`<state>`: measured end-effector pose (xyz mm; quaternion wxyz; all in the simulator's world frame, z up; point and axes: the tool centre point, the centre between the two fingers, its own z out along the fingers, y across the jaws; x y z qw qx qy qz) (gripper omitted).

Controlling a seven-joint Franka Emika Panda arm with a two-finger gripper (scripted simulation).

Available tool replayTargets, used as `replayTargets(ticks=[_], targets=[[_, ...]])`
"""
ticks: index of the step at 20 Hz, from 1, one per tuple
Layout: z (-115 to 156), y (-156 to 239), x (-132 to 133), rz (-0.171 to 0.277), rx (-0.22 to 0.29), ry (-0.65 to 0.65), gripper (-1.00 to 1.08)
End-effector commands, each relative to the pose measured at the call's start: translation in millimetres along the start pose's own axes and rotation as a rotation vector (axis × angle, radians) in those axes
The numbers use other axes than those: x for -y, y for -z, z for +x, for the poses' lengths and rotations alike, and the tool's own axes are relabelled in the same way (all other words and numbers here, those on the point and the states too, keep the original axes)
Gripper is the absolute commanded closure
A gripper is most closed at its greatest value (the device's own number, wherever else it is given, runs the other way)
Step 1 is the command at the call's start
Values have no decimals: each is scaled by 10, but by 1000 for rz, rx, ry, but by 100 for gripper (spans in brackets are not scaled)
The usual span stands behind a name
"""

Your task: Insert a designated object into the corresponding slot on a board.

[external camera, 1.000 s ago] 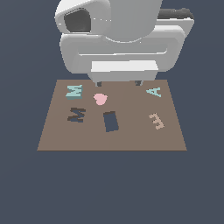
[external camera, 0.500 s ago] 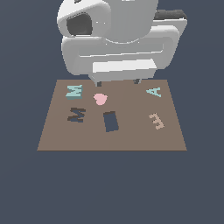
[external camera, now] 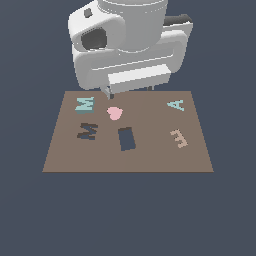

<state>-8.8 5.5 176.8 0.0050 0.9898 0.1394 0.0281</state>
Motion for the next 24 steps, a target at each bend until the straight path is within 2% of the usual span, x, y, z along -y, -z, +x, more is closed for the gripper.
replayTargets(ticks=[1, 12, 24], targets=[[-83, -55, -16, 2, 2, 60, -92], [-503, -351, -185, 15, 9, 383, -92], [-880, -685, -525, 30, 18, 746, -92]])
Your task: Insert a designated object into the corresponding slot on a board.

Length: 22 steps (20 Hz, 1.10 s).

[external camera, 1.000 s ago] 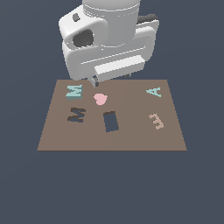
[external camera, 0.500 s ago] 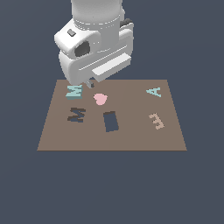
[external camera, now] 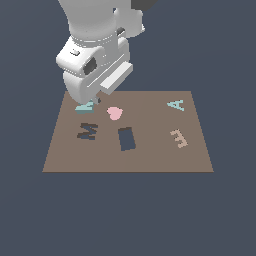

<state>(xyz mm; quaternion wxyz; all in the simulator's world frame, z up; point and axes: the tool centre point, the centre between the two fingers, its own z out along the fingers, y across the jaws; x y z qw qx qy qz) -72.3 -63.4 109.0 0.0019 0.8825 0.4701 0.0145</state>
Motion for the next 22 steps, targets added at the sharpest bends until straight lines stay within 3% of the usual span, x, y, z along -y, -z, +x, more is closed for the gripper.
replayTargets(ticks=[1, 12, 22], targets=[[-107, -71, -23, 3, 2, 78, -92], [-506, -360, -214, 15, 10, 388, -92], [-699, -526, -388, 22, 15, 566, -92]])
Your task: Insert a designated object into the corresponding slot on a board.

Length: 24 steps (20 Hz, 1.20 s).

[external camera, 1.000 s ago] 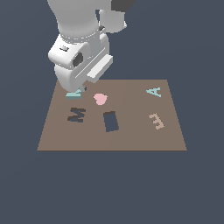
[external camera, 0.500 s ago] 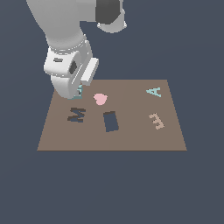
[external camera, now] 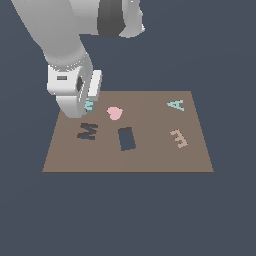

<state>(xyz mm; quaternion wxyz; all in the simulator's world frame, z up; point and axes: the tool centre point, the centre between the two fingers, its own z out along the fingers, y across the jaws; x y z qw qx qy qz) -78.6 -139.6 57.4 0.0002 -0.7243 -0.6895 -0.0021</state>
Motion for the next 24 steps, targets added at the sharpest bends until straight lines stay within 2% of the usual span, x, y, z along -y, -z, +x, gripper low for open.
replayTargets(ticks=[1, 8, 22, 23, 24], targets=[[-45, -30, -16, 1, 1, 35, -92], [-106, -72, -46, 3, 3, 81, -92], [-107, -275, -45, 3, 3, 83, -92], [-107, -275, -45, 3, 3, 83, 108], [-107, -275, -45, 3, 3, 83, 108]])
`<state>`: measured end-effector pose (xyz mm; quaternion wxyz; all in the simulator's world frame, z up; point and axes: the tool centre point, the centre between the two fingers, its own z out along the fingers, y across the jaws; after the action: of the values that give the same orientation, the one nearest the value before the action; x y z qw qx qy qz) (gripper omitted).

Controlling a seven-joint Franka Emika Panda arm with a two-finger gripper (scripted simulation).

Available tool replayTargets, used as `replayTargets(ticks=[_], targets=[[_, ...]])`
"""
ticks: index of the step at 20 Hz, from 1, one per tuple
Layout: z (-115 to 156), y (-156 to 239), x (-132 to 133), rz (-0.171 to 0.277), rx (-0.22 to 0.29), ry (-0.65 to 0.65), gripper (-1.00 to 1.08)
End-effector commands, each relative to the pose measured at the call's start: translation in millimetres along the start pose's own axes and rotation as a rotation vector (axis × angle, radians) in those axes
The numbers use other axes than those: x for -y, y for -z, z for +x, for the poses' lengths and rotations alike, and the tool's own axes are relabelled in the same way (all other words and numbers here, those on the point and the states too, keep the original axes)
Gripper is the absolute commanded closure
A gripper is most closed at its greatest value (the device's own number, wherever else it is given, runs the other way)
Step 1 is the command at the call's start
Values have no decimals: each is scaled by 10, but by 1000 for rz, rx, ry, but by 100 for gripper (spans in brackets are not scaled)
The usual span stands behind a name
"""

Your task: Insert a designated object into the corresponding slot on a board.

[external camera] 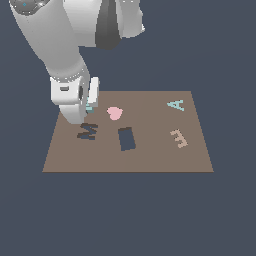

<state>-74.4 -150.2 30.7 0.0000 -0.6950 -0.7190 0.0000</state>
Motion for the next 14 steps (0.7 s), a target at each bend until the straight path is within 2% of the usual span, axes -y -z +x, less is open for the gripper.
replayTargets(ticks=[1, 14], targets=[[-2, -8, 1, 0, 0, 0, 108], [-1, 26, -2, 0, 0, 0, 108]])
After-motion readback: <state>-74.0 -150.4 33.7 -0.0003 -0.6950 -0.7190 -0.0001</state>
